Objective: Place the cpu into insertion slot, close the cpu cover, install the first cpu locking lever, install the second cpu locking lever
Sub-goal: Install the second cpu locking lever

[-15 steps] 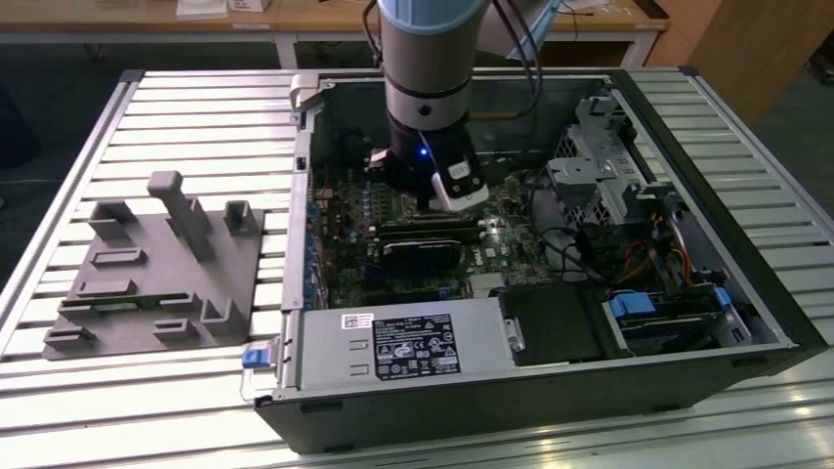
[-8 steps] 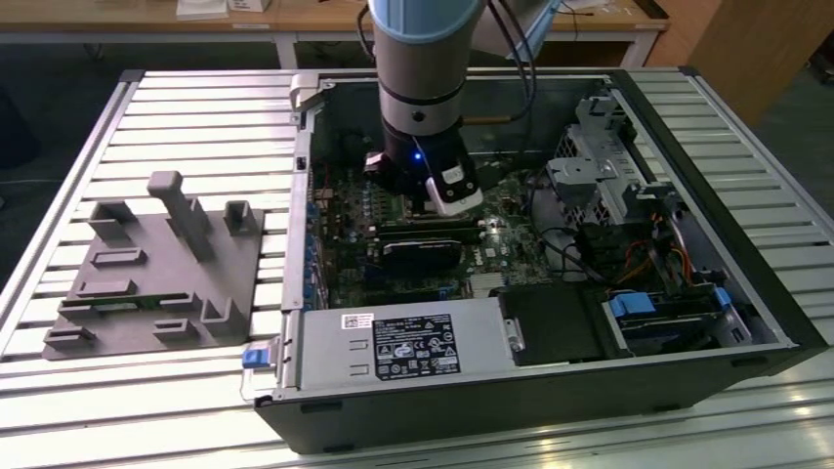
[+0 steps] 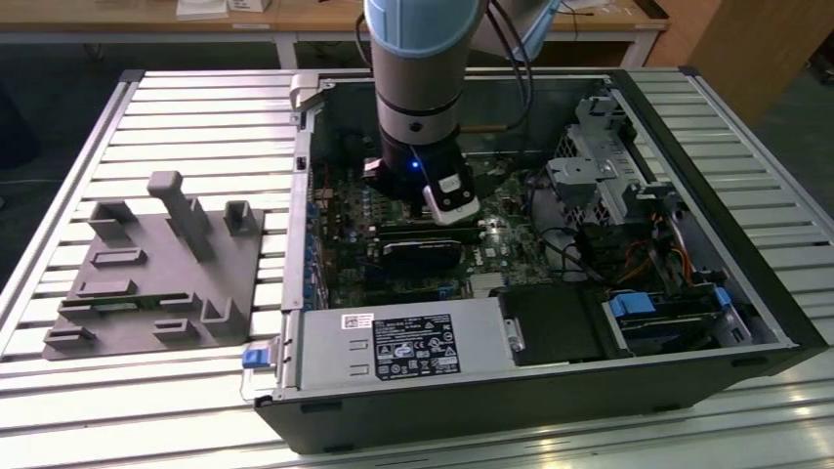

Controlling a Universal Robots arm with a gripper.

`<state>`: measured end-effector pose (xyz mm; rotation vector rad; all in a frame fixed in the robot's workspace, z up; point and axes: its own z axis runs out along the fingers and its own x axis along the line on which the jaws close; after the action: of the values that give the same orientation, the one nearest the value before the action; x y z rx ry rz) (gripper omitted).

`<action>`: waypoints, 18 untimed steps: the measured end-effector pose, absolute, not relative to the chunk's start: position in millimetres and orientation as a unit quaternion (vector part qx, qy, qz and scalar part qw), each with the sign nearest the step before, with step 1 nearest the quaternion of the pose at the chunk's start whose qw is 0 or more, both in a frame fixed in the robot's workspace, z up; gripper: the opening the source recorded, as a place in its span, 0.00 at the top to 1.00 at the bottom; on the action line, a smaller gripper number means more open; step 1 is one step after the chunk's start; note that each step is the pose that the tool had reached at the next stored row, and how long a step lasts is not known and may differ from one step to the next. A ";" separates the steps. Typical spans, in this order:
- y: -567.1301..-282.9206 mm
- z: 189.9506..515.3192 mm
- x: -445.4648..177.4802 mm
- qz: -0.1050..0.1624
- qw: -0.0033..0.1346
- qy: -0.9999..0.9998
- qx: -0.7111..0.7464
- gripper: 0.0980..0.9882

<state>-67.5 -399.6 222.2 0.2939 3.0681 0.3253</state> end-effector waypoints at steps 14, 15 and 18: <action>-407.6 214.1 -69.5 0.129 0.018 0.987 0.090 0.99; -408.4 213.5 -69.7 0.132 0.018 0.987 0.090 0.99; -410.8 211.4 -70.4 0.138 0.017 0.986 0.089 0.99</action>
<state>-70.4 -410.8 211.4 0.2761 3.0648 0.4279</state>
